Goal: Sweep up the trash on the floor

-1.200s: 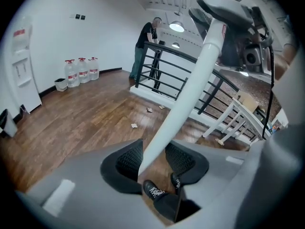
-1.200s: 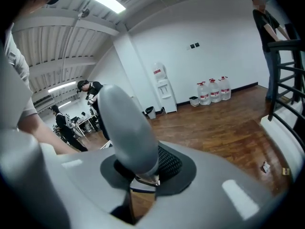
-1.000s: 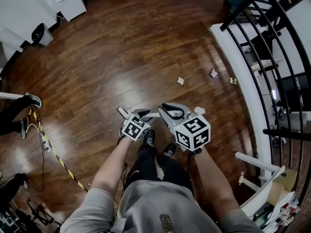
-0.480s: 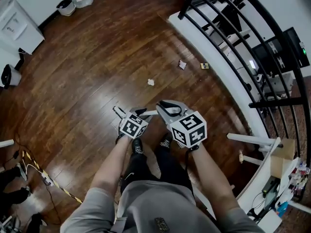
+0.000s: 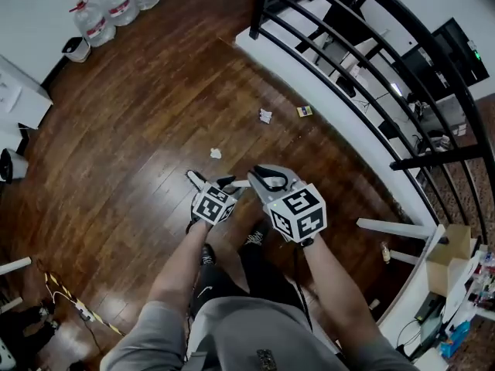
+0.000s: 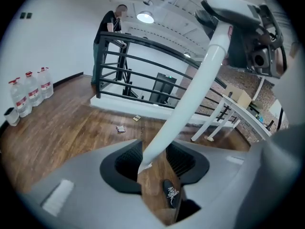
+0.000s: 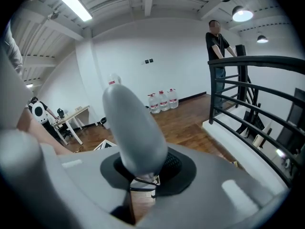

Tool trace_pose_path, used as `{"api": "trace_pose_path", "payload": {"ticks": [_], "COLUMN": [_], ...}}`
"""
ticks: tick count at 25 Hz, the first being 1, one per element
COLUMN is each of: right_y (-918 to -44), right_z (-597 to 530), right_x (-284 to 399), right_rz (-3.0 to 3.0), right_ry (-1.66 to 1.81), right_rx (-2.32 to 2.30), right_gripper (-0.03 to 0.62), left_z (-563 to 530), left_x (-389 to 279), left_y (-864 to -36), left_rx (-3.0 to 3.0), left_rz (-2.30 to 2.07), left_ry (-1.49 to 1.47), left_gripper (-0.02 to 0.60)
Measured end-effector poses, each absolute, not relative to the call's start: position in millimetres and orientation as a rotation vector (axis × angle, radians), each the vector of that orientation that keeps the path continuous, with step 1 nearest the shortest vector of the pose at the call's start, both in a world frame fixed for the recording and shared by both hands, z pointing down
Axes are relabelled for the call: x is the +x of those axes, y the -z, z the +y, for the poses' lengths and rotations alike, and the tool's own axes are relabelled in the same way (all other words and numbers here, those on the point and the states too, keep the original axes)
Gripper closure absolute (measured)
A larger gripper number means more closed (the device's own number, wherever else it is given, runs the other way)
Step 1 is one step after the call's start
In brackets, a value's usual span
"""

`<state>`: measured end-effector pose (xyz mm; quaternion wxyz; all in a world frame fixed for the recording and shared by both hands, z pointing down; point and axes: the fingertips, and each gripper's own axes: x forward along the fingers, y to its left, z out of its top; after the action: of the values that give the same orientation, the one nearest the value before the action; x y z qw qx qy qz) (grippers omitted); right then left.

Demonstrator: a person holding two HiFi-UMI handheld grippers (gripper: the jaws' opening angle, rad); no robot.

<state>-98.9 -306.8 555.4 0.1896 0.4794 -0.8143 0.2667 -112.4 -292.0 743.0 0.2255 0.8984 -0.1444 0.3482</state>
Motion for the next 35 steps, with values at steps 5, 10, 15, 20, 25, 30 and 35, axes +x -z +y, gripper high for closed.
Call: {"api": "trace_pose_path", "payload": {"ticks": [5,10,15,20,25,30,35], "right_y": [-560,-558,-551,-547,-544,-544,-530], "right_z": [-325,-333,-345,-358,-362,-357,-338], "right_x": [-12,46,96,151,198,244,277], "right_rz": [-2.270,-2.224,-2.149,-2.042,-1.908,-1.765,-1.676], "right_ry": [-0.774,-0.780,-0.777,-0.788,-0.800,-0.809,-0.859], "right_rx": [1.424,1.520,1.652,1.794,1.947,2.127,2.291], "right_gripper": [0.533,0.533,0.533,0.533,0.533,0.533,0.533], "left_z": [-314,-326,-339,-352,-355,-349,-329], "left_x": [-30,31,85,143,198,247,274], "left_y": [-746,-746,-739,-736,-732,-733,-719], "left_rx": [2.507,2.548,2.596,2.639,2.668,2.701,2.709], "left_rz": [-0.373,-0.293,-0.162,0.004,0.206,0.436,0.659], "left_ry": [-0.978,-0.982,-0.984,-0.985,-0.991,-1.000,-1.037], "left_gripper": [0.424,0.424,0.423,0.423,0.422,0.422,0.425]}}
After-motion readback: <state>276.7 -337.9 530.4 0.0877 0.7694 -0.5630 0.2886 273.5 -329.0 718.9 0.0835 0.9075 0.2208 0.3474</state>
